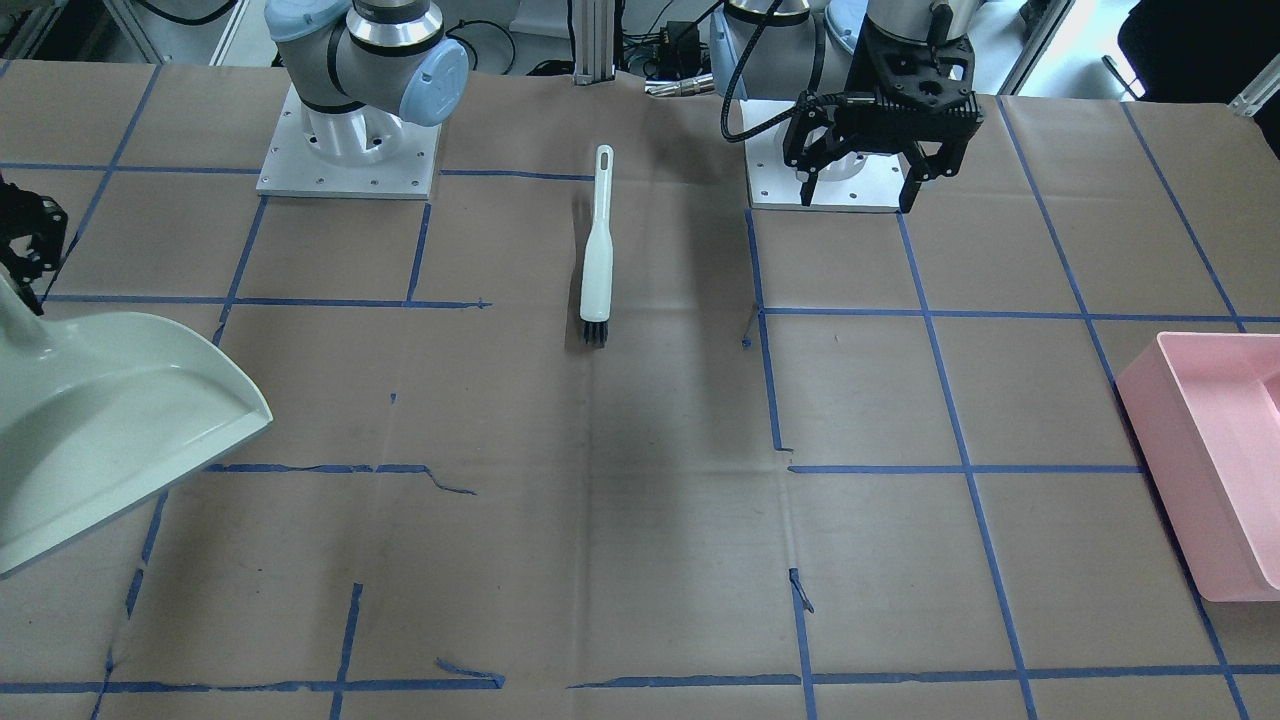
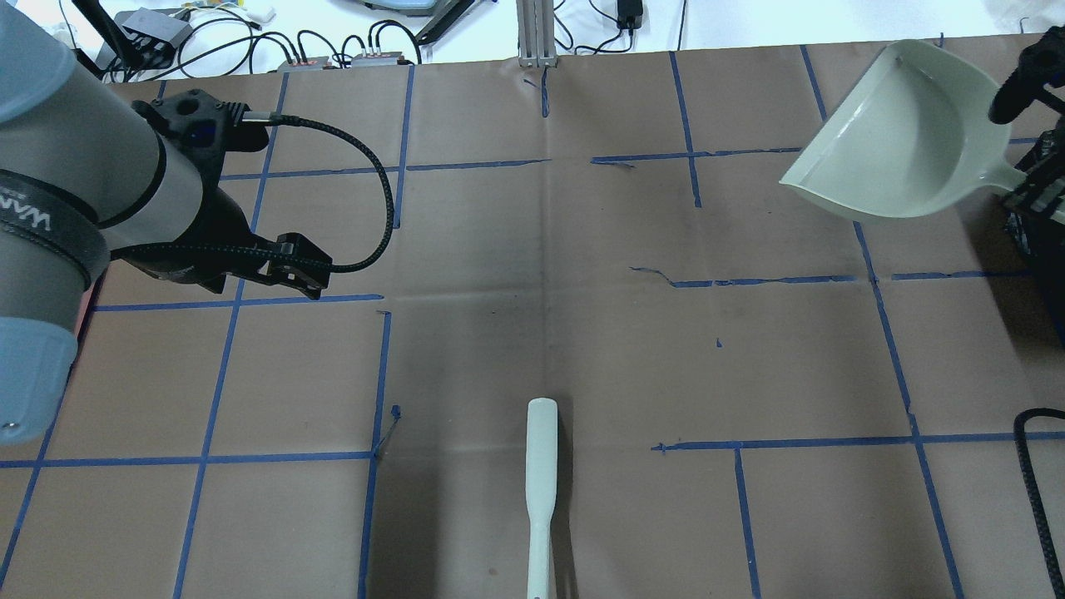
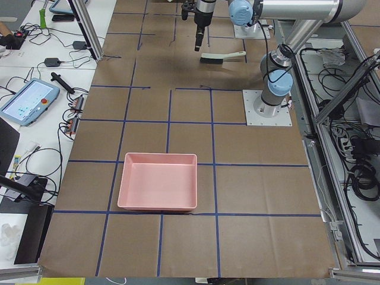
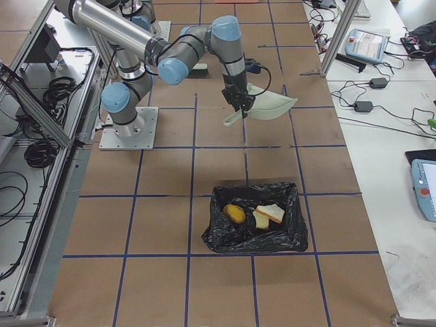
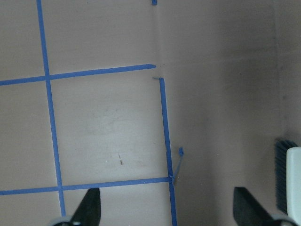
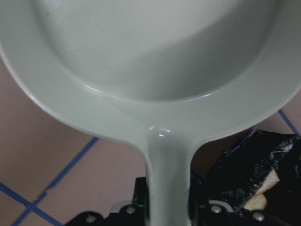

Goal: Sweep and dump trash in nearest bin
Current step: 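Bring the empty white dustpan back over the table with the right gripper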

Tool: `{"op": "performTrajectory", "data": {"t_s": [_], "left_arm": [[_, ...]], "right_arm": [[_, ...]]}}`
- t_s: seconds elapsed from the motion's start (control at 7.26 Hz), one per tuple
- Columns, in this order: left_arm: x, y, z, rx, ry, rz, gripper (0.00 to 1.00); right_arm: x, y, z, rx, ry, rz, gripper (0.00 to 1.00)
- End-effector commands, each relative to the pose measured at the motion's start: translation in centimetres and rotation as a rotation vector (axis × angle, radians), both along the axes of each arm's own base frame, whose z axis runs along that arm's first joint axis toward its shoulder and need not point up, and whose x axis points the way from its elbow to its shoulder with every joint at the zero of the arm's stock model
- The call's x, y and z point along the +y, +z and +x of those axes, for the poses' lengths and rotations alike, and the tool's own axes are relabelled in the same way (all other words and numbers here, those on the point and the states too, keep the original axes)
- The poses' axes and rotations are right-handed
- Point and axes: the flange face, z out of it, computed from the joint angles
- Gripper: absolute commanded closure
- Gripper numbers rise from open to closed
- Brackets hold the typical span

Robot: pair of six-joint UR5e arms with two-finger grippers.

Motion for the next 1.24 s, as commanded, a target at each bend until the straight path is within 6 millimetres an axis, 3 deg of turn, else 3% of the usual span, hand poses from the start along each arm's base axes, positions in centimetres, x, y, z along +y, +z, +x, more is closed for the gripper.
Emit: {"op": "performTrajectory", "data": {"t_s": [0.0, 0.28, 0.55, 1.1], "left_arm": [[-0.5, 1.4, -0.1, 0.001, -0.003, -0.031, 0.01], [-3.8, 2.5, -0.4, -0.001, -0.006, -0.039, 0.00], [-3.4, 1.8, -1.2, 0.015, 0.093, -0.001, 0.00], [-3.0, 1.3, -2.1, 0.043, 0.109, 0.010, 0.00]], "right_arm": [[-0.7, -1.7, 4.9, -0.156, -0.198, 0.028, 0.98], [-1.4, -2.6, 11.6, -0.233, -0.340, 0.028, 0.98], [-2.1, -3.7, 18.7, -0.272, -0.447, 0.049, 0.98], [-4.9, -6.2, 31.6, -0.262, -0.571, 0.138, 0.98]]}}
